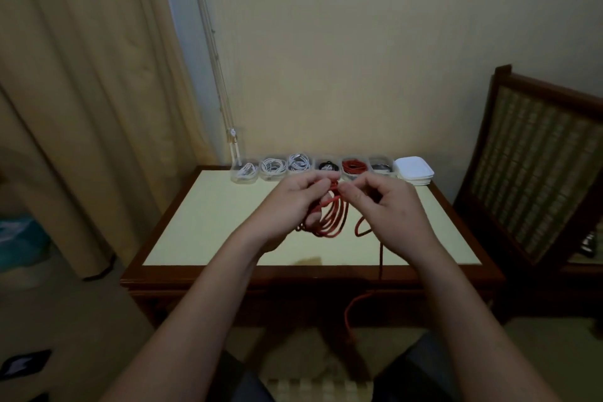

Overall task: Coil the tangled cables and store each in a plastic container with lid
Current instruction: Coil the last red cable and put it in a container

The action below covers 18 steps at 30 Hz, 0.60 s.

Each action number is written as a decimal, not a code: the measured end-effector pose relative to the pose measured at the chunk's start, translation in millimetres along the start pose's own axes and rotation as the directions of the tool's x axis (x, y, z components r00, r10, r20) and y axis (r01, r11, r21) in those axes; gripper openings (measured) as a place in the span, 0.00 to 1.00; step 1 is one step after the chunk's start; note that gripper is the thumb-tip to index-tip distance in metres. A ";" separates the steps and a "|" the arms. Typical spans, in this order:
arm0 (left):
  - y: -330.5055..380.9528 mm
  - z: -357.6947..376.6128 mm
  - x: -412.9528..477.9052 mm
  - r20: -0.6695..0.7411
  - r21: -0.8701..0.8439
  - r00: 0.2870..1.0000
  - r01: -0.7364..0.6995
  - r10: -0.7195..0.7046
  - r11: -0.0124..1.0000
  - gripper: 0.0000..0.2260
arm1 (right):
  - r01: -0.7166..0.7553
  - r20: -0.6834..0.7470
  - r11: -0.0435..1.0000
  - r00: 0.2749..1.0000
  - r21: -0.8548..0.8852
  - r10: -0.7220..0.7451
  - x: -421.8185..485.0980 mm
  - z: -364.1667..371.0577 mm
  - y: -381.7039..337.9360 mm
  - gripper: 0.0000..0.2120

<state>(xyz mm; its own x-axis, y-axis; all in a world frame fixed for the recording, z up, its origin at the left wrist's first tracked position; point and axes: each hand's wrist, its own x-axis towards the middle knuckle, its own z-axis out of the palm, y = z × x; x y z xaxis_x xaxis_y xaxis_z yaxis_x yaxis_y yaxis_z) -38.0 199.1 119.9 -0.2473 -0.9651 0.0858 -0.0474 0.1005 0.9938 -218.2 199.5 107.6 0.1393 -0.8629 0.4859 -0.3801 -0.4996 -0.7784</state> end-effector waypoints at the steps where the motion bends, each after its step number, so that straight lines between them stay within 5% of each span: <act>1: 0.1 0.3 0.0 0.028 -0.027 1.000 0.015 -0.015 1.000 0.13 | -0.010 -0.020 1.000 1.000 0.011 0.011 0.8 -0.5 0.7 0.12; 9: 5.3 -3.0 -3.3 0.092 -0.287 0.995 0.062 -0.037 0.956 0.22 | 0.005 -0.046 0.991 0.999 -0.132 -0.011 1.7 2.3 5.3 0.23; 12: 5.9 -4.2 -3.1 0.117 -0.317 0.991 0.092 -0.057 0.944 0.23 | 0.020 0.017 0.981 1.000 -0.195 -0.018 -0.3 6.1 7.7 0.17; 18: 5.8 1.1 3.0 0.138 -0.387 0.984 0.156 -0.110 0.909 0.15 | -0.099 -0.032 0.994 0.995 -0.050 0.097 -3.5 10.6 6.1 0.11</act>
<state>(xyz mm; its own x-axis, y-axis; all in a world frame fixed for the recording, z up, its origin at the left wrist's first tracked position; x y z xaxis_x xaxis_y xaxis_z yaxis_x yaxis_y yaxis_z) -40.2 197.0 125.8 -0.3719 -0.9276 -0.0344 0.2928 -0.1524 0.9439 -211.3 198.7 96.9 0.0728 -0.9045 0.4202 -0.4374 -0.4076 -0.8016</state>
